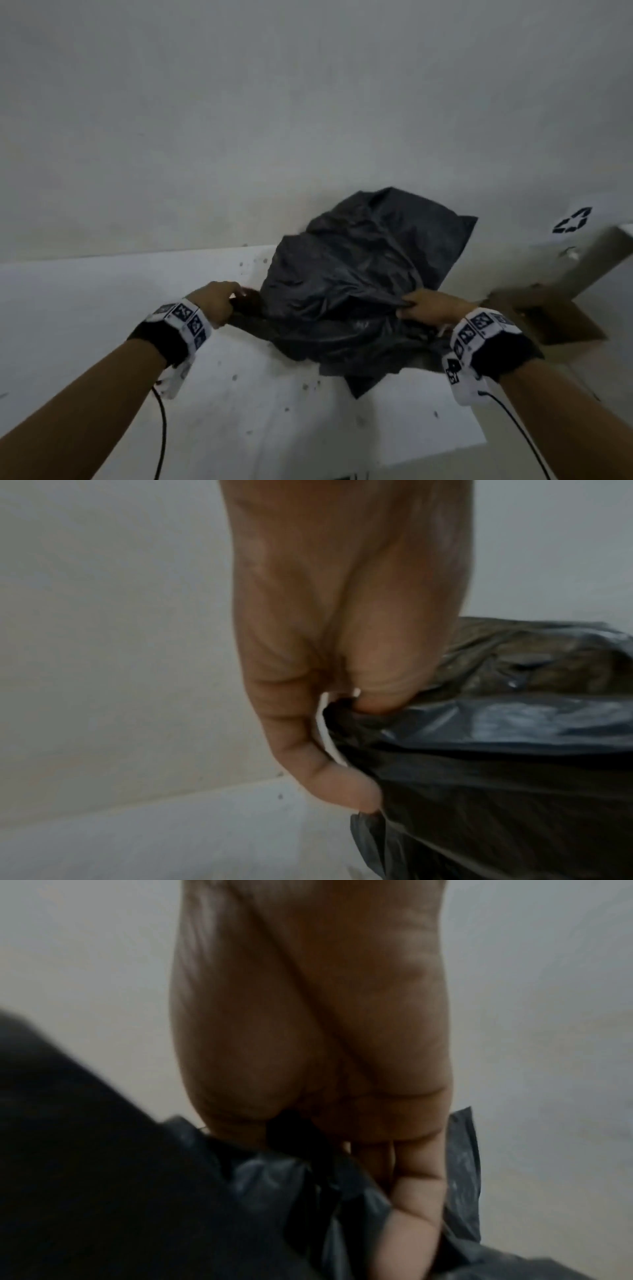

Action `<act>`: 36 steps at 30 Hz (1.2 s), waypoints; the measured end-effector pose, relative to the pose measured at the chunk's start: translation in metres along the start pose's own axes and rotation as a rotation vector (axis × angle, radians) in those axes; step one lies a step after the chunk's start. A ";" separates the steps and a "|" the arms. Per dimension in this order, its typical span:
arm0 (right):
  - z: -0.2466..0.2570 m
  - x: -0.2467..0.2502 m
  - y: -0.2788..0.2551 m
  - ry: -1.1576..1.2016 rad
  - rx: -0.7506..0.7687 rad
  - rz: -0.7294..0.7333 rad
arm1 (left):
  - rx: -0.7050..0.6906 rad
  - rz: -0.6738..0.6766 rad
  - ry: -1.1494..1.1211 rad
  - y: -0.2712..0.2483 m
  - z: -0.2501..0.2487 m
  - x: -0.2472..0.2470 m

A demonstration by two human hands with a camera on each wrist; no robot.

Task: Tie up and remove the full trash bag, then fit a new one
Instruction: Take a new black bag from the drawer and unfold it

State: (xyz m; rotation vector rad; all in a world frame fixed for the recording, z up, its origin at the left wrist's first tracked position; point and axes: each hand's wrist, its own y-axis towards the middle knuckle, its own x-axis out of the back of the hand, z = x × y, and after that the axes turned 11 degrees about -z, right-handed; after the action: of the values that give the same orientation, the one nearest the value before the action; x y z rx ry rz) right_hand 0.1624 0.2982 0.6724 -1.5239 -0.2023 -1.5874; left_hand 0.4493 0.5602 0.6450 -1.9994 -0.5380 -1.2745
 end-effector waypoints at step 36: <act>-0.017 -0.010 -0.016 1.722 -0.081 -0.165 | 0.258 0.181 -1.984 -0.041 -0.067 -0.023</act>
State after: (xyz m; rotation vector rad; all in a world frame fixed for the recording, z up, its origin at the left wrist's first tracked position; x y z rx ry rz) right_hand 0.1378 0.3012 0.6667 0.2054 0.7100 -2.4558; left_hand 0.3710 0.5391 0.6561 -2.3226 -1.1465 1.2403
